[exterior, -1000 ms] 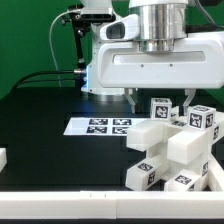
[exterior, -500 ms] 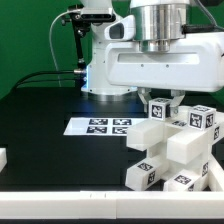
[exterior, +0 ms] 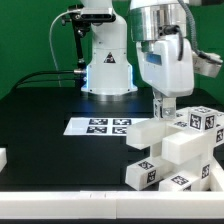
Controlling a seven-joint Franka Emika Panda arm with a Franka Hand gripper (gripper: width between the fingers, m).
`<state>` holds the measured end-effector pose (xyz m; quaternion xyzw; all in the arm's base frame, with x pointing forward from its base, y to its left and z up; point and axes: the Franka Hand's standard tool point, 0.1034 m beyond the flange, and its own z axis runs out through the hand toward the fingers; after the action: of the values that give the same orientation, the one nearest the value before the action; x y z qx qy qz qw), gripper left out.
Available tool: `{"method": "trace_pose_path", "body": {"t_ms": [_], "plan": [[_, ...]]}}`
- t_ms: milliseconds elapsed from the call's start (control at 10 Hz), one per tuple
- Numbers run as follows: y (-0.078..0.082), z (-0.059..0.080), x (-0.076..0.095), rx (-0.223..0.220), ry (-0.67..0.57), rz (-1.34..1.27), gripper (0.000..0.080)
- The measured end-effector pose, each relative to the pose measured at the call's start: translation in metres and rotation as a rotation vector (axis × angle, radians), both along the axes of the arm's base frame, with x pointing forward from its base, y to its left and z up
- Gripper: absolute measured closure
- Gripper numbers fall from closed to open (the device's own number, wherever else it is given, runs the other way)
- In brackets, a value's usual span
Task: Assemble chair
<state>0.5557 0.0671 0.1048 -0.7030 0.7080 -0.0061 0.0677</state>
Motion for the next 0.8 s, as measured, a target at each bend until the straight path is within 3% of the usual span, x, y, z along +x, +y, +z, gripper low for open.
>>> {"method": "trace_pose_path", "body": {"t_ms": [300,400,500,600,800], "plan": [[0.0005,-0.0008,-0.0005,-0.004,-0.001,0.038,0.0521],[0.0006,-0.0009,-0.0007,-0.007,-0.002,0.059,0.0326],[0.0006,-0.0011,-0.0011,-0.023,-0.013,0.219,0.0326],[0.0005,-0.0010,-0.0010,-0.042,-0.027,0.388,0.0190],[0.0006,-0.0009,-0.0009,-0.057,-0.041,0.544,0.0152]]}}
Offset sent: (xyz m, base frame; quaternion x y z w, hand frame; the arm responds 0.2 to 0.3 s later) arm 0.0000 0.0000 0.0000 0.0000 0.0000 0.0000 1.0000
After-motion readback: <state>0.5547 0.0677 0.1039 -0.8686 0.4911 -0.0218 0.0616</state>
